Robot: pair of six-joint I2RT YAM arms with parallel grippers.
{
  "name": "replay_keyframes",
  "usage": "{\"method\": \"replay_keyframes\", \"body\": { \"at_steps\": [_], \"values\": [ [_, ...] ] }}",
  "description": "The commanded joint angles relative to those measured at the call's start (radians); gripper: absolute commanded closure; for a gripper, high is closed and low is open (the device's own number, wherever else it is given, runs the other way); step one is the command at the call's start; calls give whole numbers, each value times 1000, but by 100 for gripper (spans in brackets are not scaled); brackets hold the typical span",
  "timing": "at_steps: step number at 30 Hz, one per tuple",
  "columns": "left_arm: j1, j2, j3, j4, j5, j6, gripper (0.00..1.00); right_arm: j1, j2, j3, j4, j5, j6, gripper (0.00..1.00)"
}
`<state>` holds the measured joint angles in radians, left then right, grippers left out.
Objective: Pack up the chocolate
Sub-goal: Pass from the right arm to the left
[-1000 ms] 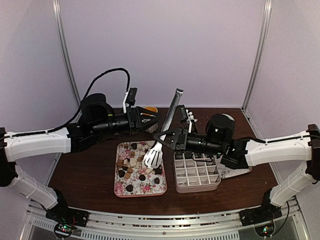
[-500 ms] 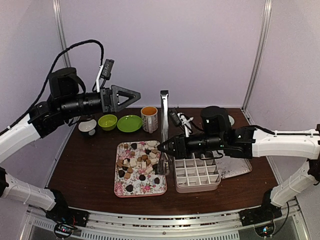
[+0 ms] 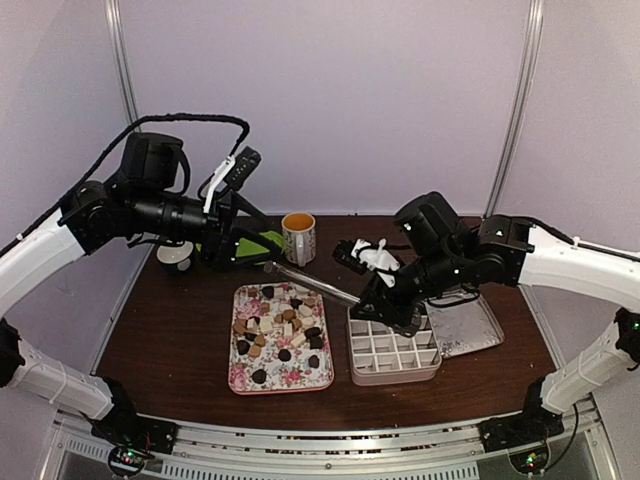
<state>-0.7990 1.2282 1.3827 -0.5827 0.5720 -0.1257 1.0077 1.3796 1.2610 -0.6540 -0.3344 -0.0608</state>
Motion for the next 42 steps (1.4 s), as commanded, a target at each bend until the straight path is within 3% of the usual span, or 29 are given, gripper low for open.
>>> {"method": "replay_keyframes", "body": {
  "at_steps": [1, 10, 18, 23, 30, 34, 42],
  "values": [
    [6, 8, 29, -117, 28, 226, 11, 6, 39, 80, -128, 72, -91, 80],
    [4, 68, -61, -50, 60, 273, 12, 45, 83, 131, -164, 110, -128, 82],
    [-1, 92, -101, 1, 129, 351, 14, 165, 78, 157, -174, 235, -160, 82],
    [-82, 96, -143, 3, 51, 442, 16, 185, 99, 172, -161, 251, -159, 82],
    [-101, 128, -169, 3, 109, 430, 32, 215, 119, 210, -147, 303, -166, 81],
    [-133, 152, -164, 12, 26, 430, 45, 226, 137, 232, -148, 323, -172, 81],
    [-158, 176, -155, 33, -50, 434, 52, 251, 159, 265, -154, 353, -177, 81]
  ]
}}
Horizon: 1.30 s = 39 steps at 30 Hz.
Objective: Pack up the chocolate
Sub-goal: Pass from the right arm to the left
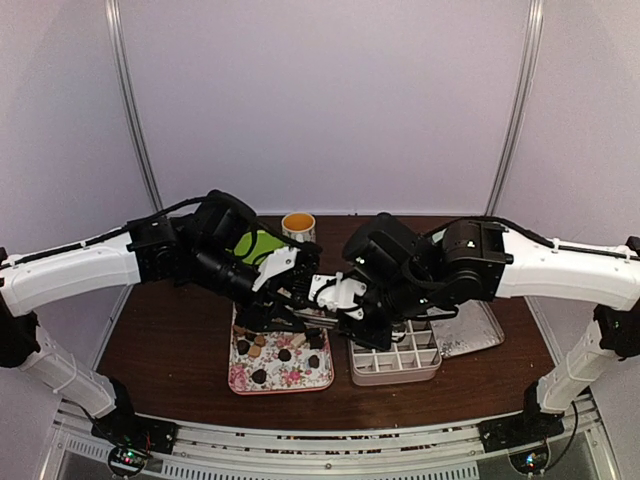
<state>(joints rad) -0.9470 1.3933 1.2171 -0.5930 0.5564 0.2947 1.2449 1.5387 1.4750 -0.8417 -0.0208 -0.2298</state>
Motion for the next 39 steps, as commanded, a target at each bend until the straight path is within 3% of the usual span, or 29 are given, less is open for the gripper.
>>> {"method": "replay_keyframes", "body": {
  "at_steps": [1, 9, 14, 21, 29, 32, 39],
  "values": [
    [-13, 13, 13, 44, -31, 14, 52, 16, 1, 51, 37, 41, -9, 81],
    [-32, 38, 16, 44, -37, 15, 55, 19, -10, 45, 69, 48, -11, 81],
    [-33, 39, 25, 29, -43, 32, 77, 21, -44, 17, 113, 61, -13, 80],
    [-33, 35, 44, -10, -60, 57, 91, 21, -93, -45, 172, 88, -12, 73],
    [-33, 15, 34, -8, -107, 46, 91, 19, -188, -154, 246, 153, -18, 48],
    [-33, 12, 16, 14, -161, 2, 90, 18, -236, -201, 267, 164, -12, 43],
    [-30, -48, -130, 160, -364, -285, 86, -2, -401, -404, 435, 259, 76, 33]
  ]
}}
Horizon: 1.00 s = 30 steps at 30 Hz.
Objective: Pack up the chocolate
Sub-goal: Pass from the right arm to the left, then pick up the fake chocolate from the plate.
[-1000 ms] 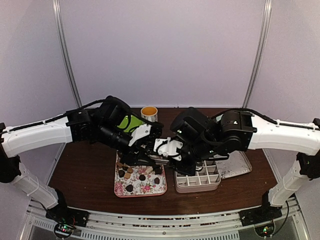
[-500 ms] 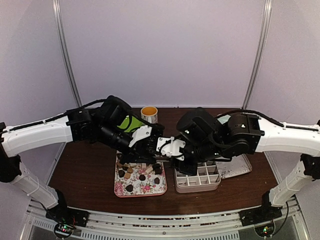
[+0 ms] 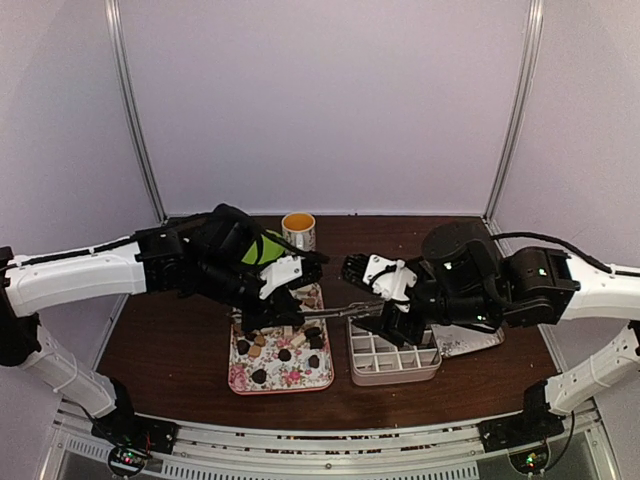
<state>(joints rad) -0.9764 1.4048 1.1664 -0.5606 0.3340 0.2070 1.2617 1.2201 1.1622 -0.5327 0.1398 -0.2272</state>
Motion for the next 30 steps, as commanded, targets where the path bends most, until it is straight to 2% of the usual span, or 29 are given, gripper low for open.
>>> {"method": "replay_keyframes", "body": {
  "at_steps": [1, 4, 8, 10, 11, 13, 14, 16, 20, 22, 26, 30],
  "values": [
    [1, -80, -111, 160, -171, -240, 86, -28, -102, -124, 153, 129, 97, 32],
    [1, -157, -227, 297, -264, -374, 84, -83, -156, -208, 213, 224, 198, 31],
    [1, -231, -350, 451, -400, -506, 84, -222, -243, -301, 260, 237, 325, 31],
    [1, -235, -342, 409, -506, -569, 84, -295, -298, -344, 279, 254, 370, 30],
    [1, -235, -321, 373, -542, -583, 90, -332, -339, -367, 286, 262, 390, 30],
    [1, -249, -312, 349, -609, -614, 96, -415, -400, -411, 307, 267, 410, 25],
    [1, -261, -320, 350, -639, -634, 98, -464, -430, -438, 324, 281, 410, 19],
    [1, -280, -338, 369, -665, -643, 100, -544, -481, -505, 378, 296, 386, 11],
    [1, -297, -334, 334, -683, -660, 100, -710, -516, -568, 452, 298, 383, 3],
    [2, -314, -348, 324, -705, -689, 97, -778, -508, -587, 491, 302, 399, 1],
    [2, -373, -409, 364, -704, -713, 96, -852, -482, -684, 671, 337, 320, 0],
    [2, -410, -422, 335, -718, -707, 97, -939, -479, -830, 913, 200, 253, 0]
  ]
}}
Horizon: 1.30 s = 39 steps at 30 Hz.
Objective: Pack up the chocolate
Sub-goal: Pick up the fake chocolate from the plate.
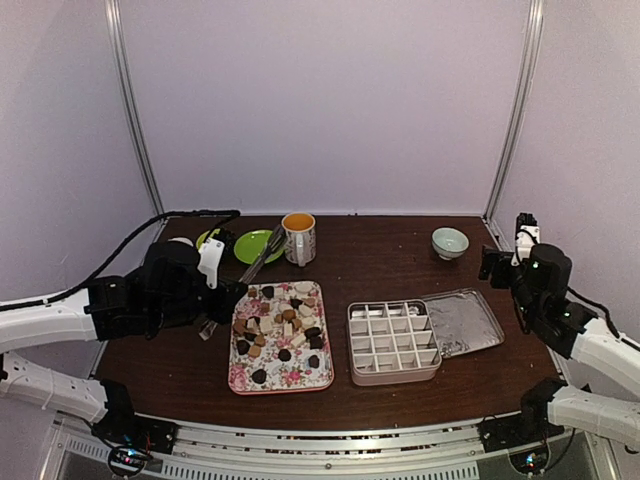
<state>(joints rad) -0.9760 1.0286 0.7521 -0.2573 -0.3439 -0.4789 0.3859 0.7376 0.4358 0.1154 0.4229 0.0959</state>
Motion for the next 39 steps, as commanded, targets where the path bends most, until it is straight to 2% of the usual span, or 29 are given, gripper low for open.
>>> {"method": "replay_keyframes", "body": {
  "at_steps": [1, 5, 7, 13, 17, 24, 31, 39],
  "values": [
    [2, -39, -7, 17, -49, -18, 97, -80, 10, -145, 348, -96, -82, 1],
    [2, -52, -3, -18, -61, -8, 96, -181, 118, -275, 653, -179, -79, 4],
    [2, -51, -1, -22, -43, 4, 95, -218, 185, -272, 697, -236, -95, 4],
    [2, 6, 24, -82, -27, -1, 94, -264, 394, -291, 946, -257, -105, 5],
    [2, 67, 50, -138, -42, -16, 94, -280, 515, -270, 1037, -307, -119, 8],
    [3, 138, 75, -160, -25, -24, 94, -282, 627, -266, 1136, -320, -130, 6],
    [9, 225, 132, -249, -49, -64, 92, -286, 615, -193, 973, -259, -97, 4],
    [27, 251, 129, -228, -26, -76, 91, -286, 620, -195, 984, -258, -99, 0]
  ]
}}
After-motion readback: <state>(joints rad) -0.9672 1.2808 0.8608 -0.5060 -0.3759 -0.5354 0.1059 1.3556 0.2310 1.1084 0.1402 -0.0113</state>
